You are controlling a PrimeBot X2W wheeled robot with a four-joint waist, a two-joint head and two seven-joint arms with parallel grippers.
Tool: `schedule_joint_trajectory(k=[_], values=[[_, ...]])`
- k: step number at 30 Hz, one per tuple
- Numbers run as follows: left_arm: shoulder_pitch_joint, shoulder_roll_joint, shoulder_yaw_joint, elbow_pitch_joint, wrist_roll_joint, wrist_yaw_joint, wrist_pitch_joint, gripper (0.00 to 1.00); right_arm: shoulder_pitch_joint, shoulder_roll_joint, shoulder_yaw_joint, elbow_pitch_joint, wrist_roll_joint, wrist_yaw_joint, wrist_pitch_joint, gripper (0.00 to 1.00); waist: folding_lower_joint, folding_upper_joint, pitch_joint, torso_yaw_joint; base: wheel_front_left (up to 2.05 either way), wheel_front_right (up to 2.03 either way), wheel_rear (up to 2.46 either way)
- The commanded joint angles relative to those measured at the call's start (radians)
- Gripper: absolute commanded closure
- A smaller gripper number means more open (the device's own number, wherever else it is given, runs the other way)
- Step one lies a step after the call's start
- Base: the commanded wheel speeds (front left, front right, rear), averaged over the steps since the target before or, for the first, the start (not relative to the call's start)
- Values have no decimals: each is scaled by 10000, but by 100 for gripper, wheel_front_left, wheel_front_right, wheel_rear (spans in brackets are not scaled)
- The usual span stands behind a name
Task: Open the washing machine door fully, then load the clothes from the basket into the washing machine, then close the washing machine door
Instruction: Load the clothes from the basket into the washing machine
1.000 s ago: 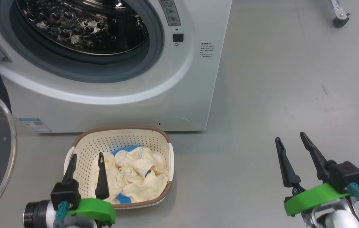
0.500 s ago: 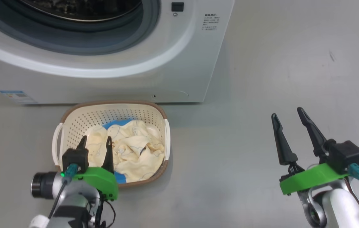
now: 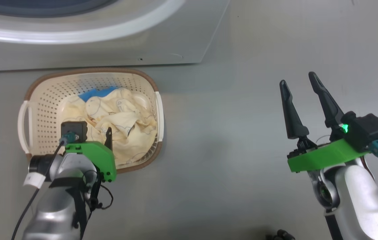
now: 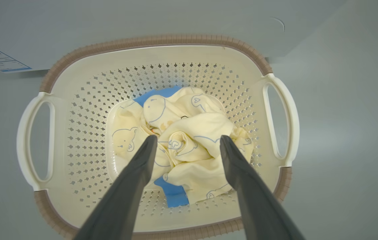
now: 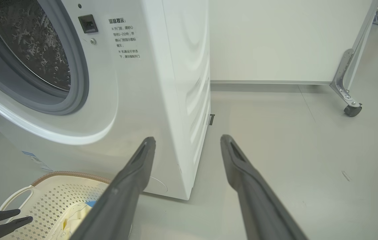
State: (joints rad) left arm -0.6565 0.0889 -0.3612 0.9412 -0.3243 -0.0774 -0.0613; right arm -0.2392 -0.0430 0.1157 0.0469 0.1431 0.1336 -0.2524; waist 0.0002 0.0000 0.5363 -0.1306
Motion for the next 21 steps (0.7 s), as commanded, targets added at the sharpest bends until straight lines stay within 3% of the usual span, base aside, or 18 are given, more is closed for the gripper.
schedule_joint_trajectory(k=[1, 21], values=[[-349, 176, 292, 154, -126, -65, -30, 0, -234, -72, 298, -401, 121, -29, -91, 0, -2, 0, 557, -325, 0, 0, 0], [-3056, 461, 592, 2781, -1111, -480, 374, 0, -1437, -72, 1111, -723, 781, -29, -93, 0, -2, 0, 3142, -1264, 0, 0, 0]])
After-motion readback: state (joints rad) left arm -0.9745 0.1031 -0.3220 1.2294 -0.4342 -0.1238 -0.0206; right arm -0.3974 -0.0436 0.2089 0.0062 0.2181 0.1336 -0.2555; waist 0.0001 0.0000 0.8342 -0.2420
